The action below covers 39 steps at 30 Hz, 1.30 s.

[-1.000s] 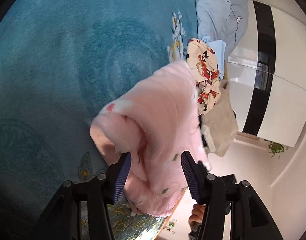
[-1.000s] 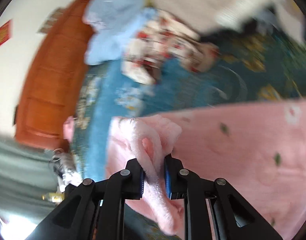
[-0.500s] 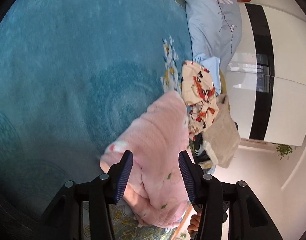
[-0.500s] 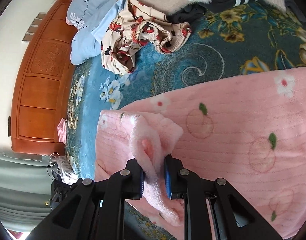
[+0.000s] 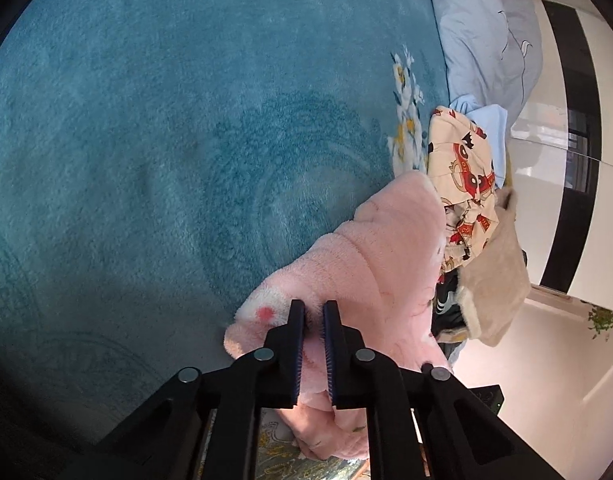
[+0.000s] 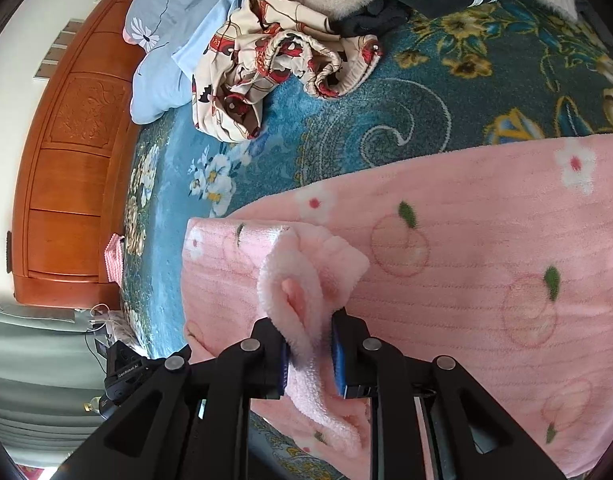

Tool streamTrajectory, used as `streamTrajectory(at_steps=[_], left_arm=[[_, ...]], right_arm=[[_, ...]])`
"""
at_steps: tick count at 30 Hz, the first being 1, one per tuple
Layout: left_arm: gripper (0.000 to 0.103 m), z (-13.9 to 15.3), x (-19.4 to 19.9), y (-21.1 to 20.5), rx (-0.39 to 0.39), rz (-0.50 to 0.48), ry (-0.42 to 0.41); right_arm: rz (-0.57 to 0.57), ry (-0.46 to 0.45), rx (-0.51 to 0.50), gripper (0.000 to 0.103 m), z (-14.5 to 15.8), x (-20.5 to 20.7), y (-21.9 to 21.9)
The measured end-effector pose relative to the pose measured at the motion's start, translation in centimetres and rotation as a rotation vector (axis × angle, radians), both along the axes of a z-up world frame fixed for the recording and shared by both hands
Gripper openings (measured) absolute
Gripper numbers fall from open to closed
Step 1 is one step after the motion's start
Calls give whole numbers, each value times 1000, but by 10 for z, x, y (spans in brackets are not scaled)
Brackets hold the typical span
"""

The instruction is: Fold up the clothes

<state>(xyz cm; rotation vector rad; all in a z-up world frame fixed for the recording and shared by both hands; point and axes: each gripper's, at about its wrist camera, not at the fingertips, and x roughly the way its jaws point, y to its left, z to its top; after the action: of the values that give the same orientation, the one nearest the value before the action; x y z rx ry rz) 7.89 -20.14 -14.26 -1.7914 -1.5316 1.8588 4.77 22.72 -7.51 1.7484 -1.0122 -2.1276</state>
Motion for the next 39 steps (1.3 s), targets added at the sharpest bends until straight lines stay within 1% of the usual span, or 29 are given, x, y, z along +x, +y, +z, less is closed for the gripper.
streamTrajectory(at_steps=[2,5,7,9,11,14,17,20,21,23,25,27,28,33,35,36,37,38,39], left_arm=[[5,7,1,-5,3,14,26],[3,14,8,-17,-39,26,52],[3,7,16,-29,-50,52,19],[3,-3,24,-35,-5,83,-25],[3,2,21,-31,-58,51,-29],[3,12,20,-23,-145,-8,-34],[3,12,24,-25,-154,-17,-52],[2,16,26,-30,-219,-21,-67],[2,17,27,-31,-211,-15,-61],[2,19,27,-33,-169,2,-18],[2,24,24,-35,-171,19,9],[1,32,17,-33,-165,22,78],[1,37,11,-30,-146,25,112],[3,40,-19,-2,-46,-31,178],[3,30,-19,12,-100,-122,108],[3,23,-12,18,-131,-166,68],[3,14,0,21,-146,-188,30],[3,5,11,23,-126,-189,-1],[3,-2,20,21,-79,-171,-31]], right_arm=[[-6,-5,4,19,-1,0,0],[-13,-1,15,19,2,-2,2],[-12,9,36,18,6,-2,4],[-18,17,63,18,9,-3,8],[-27,4,51,18,5,-4,10],[-19,-7,86,18,1,-7,7],[-29,1,91,18,2,-12,9],[-22,28,112,18,9,-18,8],[-21,34,127,18,10,-19,8],[-34,38,150,18,12,-22,11],[-41,21,124,18,9,-24,15],[-30,20,125,18,8,-23,14],[-22,25,129,18,8,-22,12],[-14,24,122,18,7,-21,5],[-20,24,116,18,9,-21,6],[-21,26,116,18,10,-21,7],[-21,28,118,18,12,-21,8],[-22,29,122,18,12,-20,9],[-25,28,126,18,12,-20,11]])
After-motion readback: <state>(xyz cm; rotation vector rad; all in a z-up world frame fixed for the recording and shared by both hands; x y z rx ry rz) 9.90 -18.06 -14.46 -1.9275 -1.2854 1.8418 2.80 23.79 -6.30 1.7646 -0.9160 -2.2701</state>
